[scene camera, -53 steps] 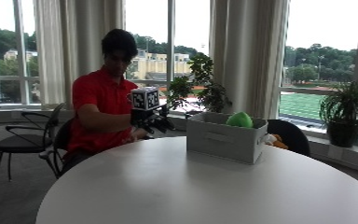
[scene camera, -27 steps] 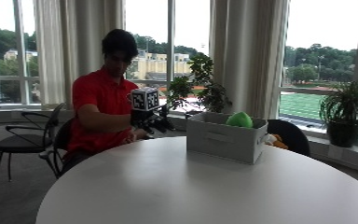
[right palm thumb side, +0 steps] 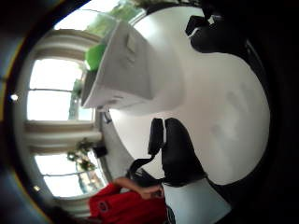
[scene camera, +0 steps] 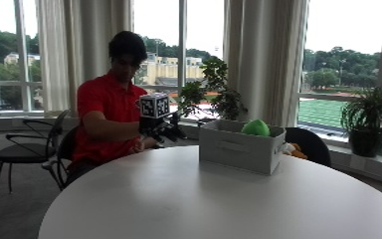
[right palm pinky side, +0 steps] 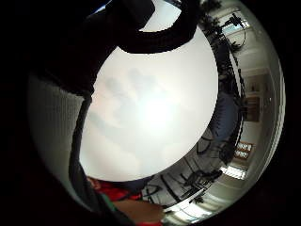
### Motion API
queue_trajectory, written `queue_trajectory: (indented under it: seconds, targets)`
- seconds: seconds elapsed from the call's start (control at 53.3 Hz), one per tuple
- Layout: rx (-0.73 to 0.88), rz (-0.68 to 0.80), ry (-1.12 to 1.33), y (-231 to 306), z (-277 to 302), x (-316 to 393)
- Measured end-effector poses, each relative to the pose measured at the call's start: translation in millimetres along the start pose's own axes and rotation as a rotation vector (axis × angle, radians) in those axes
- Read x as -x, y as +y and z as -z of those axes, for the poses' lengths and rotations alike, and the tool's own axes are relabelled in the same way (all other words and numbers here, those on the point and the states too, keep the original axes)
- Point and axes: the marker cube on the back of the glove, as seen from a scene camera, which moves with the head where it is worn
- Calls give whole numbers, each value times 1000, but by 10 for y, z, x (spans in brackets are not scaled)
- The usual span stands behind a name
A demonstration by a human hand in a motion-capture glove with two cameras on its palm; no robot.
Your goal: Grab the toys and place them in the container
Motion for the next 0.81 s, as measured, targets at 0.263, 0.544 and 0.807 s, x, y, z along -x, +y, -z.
queue_trajectory:
  seconds: [0.263, 0.544, 0.807]
  targets:
    - [6, 3, -6, 24, 13, 3]
    - [6, -8, -5, 0, -3, -17]
    - [4, 1, 1, 29, -44, 33]
